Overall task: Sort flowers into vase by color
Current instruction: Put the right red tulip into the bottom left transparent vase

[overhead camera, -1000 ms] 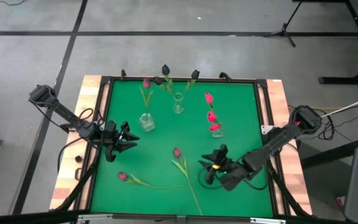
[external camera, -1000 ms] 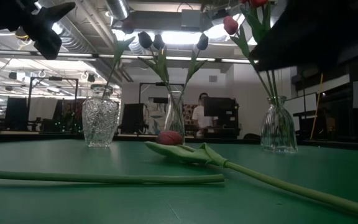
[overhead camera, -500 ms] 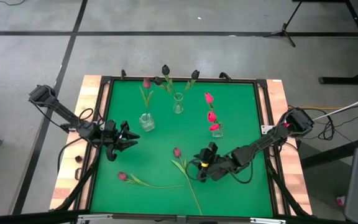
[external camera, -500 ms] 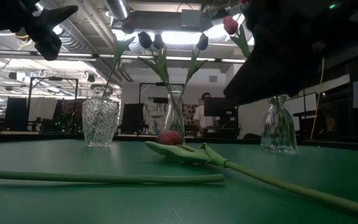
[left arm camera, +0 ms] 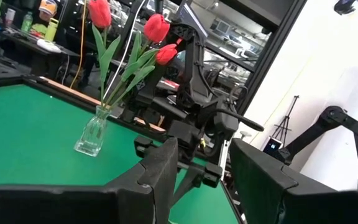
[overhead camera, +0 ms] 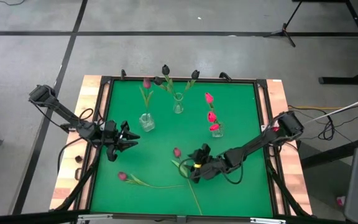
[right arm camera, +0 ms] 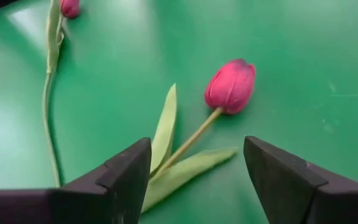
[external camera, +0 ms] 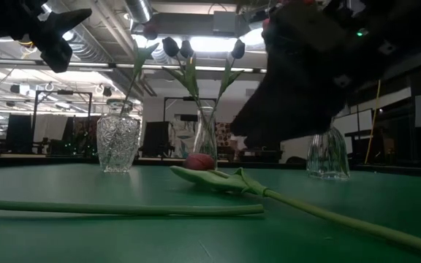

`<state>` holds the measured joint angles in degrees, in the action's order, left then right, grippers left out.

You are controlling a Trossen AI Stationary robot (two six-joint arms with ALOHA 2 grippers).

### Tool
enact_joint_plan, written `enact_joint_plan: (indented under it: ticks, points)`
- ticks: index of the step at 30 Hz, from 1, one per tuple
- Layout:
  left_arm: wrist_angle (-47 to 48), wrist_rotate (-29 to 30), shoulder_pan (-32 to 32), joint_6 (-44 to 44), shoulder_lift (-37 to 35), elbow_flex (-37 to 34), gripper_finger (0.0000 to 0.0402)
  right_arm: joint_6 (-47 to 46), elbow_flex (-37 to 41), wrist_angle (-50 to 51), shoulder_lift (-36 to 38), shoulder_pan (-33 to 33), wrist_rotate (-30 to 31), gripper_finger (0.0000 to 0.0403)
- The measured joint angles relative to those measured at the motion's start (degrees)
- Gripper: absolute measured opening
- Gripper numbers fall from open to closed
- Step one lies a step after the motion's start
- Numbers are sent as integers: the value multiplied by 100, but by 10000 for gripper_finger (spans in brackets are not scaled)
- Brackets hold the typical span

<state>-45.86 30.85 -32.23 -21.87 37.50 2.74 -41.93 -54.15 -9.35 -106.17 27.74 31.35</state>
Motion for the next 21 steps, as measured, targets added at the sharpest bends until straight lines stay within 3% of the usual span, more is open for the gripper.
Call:
enact_joint_plan:
  ticks: [10, 21]
  points:
    - [26, 0, 0, 0, 0, 0, 144, 13, -498, 52, -596, -4, 265, 257]
    - [41, -2, 0, 148, 0, 0, 144, -144, -660, 339, -736, -4, 409, 257]
